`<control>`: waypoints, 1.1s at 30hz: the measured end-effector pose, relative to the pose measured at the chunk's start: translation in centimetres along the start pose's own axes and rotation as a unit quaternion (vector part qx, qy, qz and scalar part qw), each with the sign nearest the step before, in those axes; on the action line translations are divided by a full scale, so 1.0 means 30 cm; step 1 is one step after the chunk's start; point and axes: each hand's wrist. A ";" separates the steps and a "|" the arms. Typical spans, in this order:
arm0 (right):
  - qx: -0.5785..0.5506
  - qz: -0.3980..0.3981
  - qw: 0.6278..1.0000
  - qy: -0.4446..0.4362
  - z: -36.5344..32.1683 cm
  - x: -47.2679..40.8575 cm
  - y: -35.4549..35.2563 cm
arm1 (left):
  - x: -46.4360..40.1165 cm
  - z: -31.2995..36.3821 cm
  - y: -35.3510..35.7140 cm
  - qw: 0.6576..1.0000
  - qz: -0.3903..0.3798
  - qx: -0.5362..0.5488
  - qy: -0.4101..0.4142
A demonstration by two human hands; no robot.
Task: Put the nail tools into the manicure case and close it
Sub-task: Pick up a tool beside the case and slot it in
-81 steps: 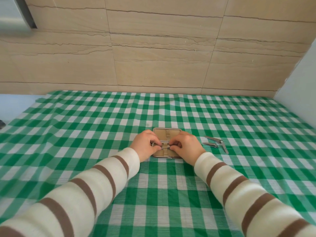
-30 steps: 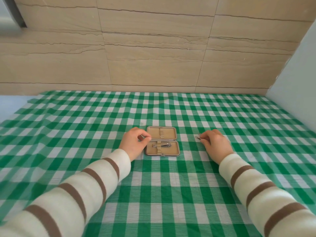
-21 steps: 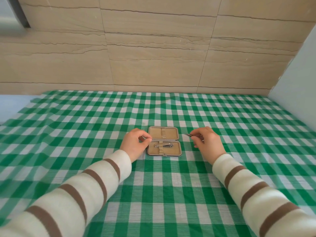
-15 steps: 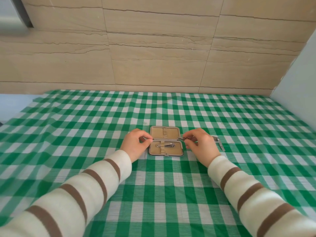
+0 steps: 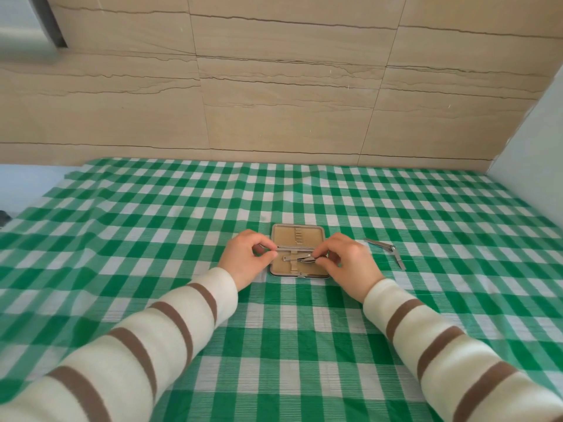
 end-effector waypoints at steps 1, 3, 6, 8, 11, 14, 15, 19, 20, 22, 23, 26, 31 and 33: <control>0.000 -0.003 1.000 0.001 -0.001 -0.001 0.001 | 0.001 0.001 0.000 1.000 -0.001 -0.002 0.001; -0.001 -0.008 1.000 0.000 -0.002 -0.001 0.003 | 0.001 0.002 0.001 1.000 -0.003 -0.005 0.002; -0.003 -0.012 1.000 0.000 -0.001 -0.003 0.005 | 0.003 0.001 0.002 1.000 -0.007 -0.010 0.001; -0.005 -0.011 1.000 0.002 -0.002 -0.005 0.007 | 0.005 0.001 0.002 1.000 -0.009 -0.006 0.001; -0.007 -0.010 1.000 0.006 -0.004 -0.006 0.012 | 0.006 0.005 0.003 1.000 -0.014 -0.003 0.004; -0.005 -0.008 1.000 0.012 -0.007 -0.009 0.016 | 0.006 0.006 0.003 1.000 -0.015 -0.003 0.005; -0.004 -0.008 1.000 0.014 -0.008 -0.010 0.016 | 0.006 0.005 0.003 1.000 -0.016 -0.003 0.006; 0.000 -0.020 1.000 0.019 -0.009 -0.010 0.012 | 0.005 0.000 0.005 1.000 -0.027 -0.008 0.009; 0.001 -0.024 1.000 0.019 -0.009 -0.009 0.011 | 0.006 -0.001 0.006 0.999 -0.031 -0.010 0.010; 0.003 -0.036 0.999 0.017 -0.010 -0.008 0.011 | 0.006 -0.002 0.007 0.999 -0.037 -0.014 0.013; 0.004 -0.041 0.999 0.017 -0.012 -0.009 0.013 | 0.006 -0.003 0.007 0.999 -0.041 -0.014 0.015; 0.007 -0.043 0.999 0.016 -0.018 -0.013 0.021 | 0.006 -0.005 0.005 0.997 -0.064 -0.031 0.024; 0.013 -0.041 0.999 0.019 -0.021 -0.018 0.028 | 0.012 -0.007 0.003 0.993 -0.091 -0.064 0.035; 0.015 -0.040 0.999 0.019 -0.022 -0.019 0.029 | 0.014 -0.008 0.001 0.992 -0.093 -0.073 0.038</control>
Point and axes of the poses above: each hand's wrist, its own x-axis away from the middle knuckle, its own y-axis out of the palm, z = x × y, and after that the axes turned 12 degrees about -y, right-handed
